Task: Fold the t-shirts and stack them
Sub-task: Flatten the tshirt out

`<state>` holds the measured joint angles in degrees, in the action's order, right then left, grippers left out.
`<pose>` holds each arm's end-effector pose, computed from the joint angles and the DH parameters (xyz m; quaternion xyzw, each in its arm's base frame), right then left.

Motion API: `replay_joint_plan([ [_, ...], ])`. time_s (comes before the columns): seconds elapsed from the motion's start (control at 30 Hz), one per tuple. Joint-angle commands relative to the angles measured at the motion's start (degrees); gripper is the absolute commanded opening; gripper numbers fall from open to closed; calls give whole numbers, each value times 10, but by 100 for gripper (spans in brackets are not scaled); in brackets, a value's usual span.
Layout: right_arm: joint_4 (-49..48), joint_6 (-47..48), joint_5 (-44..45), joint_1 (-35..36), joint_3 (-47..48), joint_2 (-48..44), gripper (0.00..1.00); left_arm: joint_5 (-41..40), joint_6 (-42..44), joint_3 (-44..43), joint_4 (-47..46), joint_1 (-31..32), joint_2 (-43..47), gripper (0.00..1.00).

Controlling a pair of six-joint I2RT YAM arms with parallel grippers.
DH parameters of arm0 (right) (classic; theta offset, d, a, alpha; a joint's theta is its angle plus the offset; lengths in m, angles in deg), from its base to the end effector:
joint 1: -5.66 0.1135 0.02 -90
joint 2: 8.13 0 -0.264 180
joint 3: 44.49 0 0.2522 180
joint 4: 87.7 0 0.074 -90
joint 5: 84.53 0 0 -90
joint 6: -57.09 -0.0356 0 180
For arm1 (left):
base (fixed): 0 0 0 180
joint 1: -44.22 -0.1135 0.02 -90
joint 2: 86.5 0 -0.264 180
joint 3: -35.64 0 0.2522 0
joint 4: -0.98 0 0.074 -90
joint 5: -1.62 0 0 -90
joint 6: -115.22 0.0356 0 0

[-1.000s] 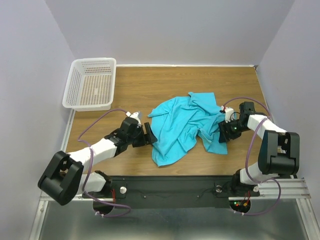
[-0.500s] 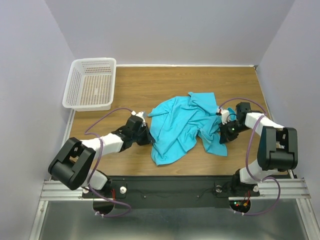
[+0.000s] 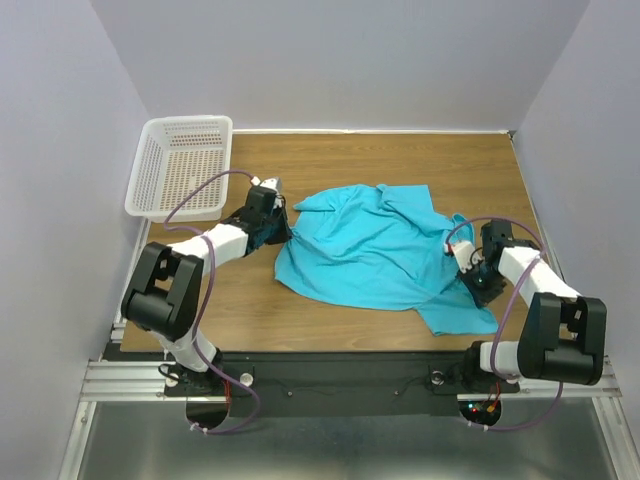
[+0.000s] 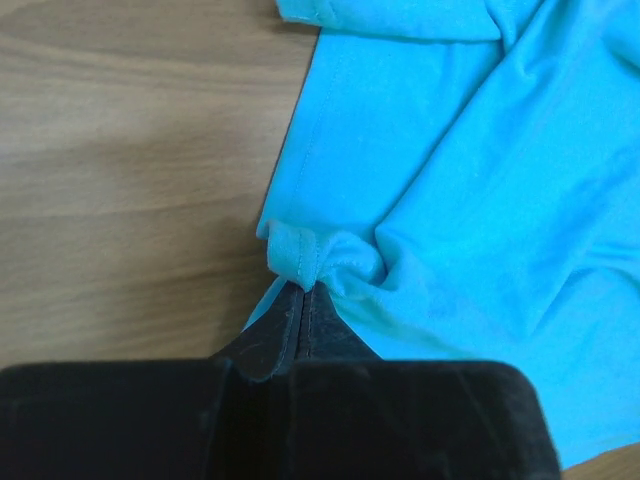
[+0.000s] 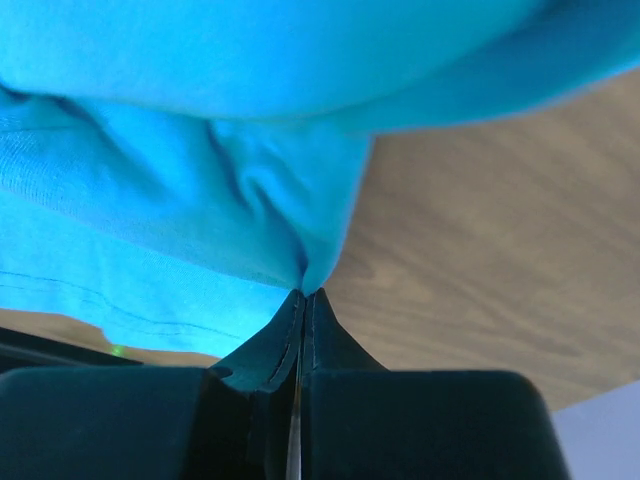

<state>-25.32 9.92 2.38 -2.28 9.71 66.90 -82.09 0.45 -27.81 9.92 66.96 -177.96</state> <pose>0.1988 -0.0258 0.1701 -0.3007 0.9515 -0.0011 0.0650 0.3091 -0.1338 0.1932 0.0087 0.8937 -0.2246 0.3884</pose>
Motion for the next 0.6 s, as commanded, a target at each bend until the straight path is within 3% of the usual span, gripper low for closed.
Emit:
replay_joint_plan([
  [0.0, 28, 51, 97, -19, -21, -25, 1, 3, 31, -45, 34, 2, -18, 0],
  [0.1, 31, 64, 106, -28, -24, -47, 1, 0, 28, -36, 40, 2, 0, 0],
  [0.13, 32, 65, 100, -29, -20, -51, 5, -1, 26, -30, 45, 2, 9, 0],
  [0.17, 33, 61, 93, -30, -14, -56, 16, -3, 24, -24, 47, 2, 36, 6],
  [0.2, 45, 60, 79, -33, -3, -67, 32, -5, 22, -9, 60, 2, 54, 27],
  [0.23, 66, 54, 46, -34, 27, -73, 54, -12, 18, 4, 68, 2, 92, 36],
  [0.3, 85, 38, 9, -35, 73, -83, 67, -19, 15, 17, 95, 2, 137, 57],
  [0.43, 118, 10, -59, -36, 195, -71, 71, -44, 8, 37, 140, -1, 240, 72],
  [0.57, 91, -58, -174, -35, 284, 8, 72, -15, -12, 64, 145, -2, 307, 74],
])
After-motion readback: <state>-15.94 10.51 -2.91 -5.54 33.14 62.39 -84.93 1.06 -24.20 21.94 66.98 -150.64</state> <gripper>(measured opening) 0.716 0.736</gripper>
